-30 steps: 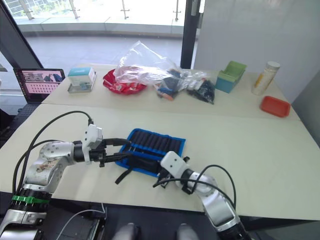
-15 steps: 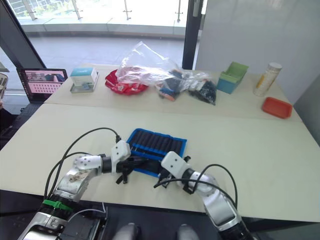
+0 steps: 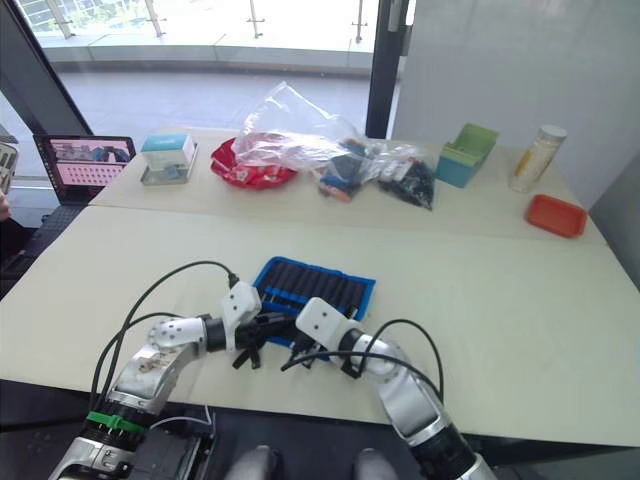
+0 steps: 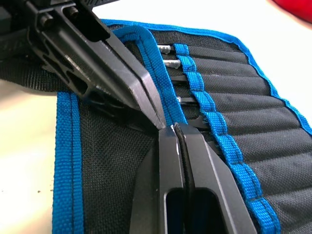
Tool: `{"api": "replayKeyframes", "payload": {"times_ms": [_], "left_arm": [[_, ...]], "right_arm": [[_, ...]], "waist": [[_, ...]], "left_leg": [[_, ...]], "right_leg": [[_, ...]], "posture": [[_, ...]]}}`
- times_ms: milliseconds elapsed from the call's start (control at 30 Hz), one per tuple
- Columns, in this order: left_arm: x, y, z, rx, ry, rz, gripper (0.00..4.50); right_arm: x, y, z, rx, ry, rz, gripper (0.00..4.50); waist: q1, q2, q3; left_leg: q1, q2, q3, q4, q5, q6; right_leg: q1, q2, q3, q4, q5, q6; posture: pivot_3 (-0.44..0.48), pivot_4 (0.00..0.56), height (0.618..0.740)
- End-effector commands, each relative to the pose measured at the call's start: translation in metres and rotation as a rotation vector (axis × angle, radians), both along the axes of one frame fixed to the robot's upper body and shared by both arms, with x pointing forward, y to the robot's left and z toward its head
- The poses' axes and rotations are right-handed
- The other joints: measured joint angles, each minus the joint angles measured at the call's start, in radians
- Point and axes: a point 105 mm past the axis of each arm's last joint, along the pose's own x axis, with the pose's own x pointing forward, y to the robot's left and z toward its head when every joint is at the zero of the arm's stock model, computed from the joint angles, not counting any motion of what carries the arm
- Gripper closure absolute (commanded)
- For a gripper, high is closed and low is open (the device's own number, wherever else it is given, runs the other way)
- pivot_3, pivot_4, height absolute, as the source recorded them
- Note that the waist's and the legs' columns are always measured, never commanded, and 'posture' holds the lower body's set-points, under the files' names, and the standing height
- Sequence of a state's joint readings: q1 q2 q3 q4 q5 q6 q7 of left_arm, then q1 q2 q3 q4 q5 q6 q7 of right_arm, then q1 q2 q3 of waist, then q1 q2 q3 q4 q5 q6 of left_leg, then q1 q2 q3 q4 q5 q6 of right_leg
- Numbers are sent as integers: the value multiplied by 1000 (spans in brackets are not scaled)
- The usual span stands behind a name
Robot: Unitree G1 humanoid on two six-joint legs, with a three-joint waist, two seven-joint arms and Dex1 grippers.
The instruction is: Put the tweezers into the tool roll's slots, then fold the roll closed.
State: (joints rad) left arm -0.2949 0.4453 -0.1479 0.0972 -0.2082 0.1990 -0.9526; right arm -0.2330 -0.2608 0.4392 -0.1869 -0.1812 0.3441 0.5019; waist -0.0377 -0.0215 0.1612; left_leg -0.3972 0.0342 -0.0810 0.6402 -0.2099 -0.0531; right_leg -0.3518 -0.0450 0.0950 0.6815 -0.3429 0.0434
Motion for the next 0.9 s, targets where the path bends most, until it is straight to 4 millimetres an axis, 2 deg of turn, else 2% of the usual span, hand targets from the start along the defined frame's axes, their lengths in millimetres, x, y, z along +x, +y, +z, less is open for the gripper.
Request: {"api": "replayKeyframes", "payload": {"times_ms": [33, 133, 233, 367, 500, 567, 667, 700, 833, 900], "left_arm": [[2, 34, -21, 77, 76, 102, 4474], [4, 54, -20, 98, 74, 152, 4474], [2, 63, -18, 102, 69, 161, 4474], [-2, 62, -17, 89, 69, 148, 4474], [-4, 66, -9, 77, 49, 146, 4474], [-6, 68, 5, 35, 21, 135, 4474], [-10, 74, 49, -123, -62, 126, 4474], [-11, 78, 58, -145, -77, 135, 4474], [-26, 96, 71, -77, -123, 120, 4500], [-35, 108, 73, -76, -94, 110, 3951]], "right_arm": [[-5, -32, -36, -63, 149, -104, 4500], [-13, -57, -41, -79, 163, -140, 4500], [-21, -72, -40, -80, 168, -146, 4500], [-25, -69, -27, -18, 139, -115, 4500], [-19, -65, -6, 34, 42, -107, 4500], [-17, -65, 8, 83, -7, -114, 4500], [-15, -72, 34, 162, -73, -133, 4500], [-16, -76, 40, 184, -78, -144, 4500], [-12, -103, 51, 230, -21, -274, 3363], [-12, -118, 43, 243, 112, -344, 2690]], "waist": [[-3, 0, 0], [-3, 1, -1], [-4, 0, -2], [-10, 0, -2], [-12, 0, -1], [-16, -2, 0], [-20, -2, 2], [-17, -2, 3], [-9, -3, 4], [-6, -3, 4]], "left_leg": [[0, 0, 0, 0, 0, 0], [1, 0, 0, 0, 0, 0], [3, 0, 0, -1, 0, 0], [6, 2, 2, -2, 0, 0], [7, 2, 3, -5, 0, 0], [6, 3, 3, -6, 0, 0], [2, 3, 3, -7, 0, 0], [-1, 3, 2, -7, 0, 0], [-8, 1, 1, -8, 0, 0], [-8, 0, 1, -10, 0, 0]], "right_leg": [[0, 0, 0, 0, 0, 0], [1, 0, 0, 0, 0, 0], [2, 0, 0, -1, 0, 0], [3, 1, 1, -3, -1, 0], [2, 1, 1, -3, -1, 0], [1, 1, 2, -3, -1, 0], [-3, 1, 2, -3, -1, -1], [-6, 1, 1, -2, -1, -1], [-12, 0, 1, -1, 0, -1], [-13, -2, 1, -1, 0, -2]], "posture": [[0, 150, 723], [0, 150, 723], [0, 150, 723], [0, 150, 723], [0, 150, 723], [0, 150, 723], [0, 150, 723], [0, 150, 723], [0, 150, 723], [0, 150, 723]]}}
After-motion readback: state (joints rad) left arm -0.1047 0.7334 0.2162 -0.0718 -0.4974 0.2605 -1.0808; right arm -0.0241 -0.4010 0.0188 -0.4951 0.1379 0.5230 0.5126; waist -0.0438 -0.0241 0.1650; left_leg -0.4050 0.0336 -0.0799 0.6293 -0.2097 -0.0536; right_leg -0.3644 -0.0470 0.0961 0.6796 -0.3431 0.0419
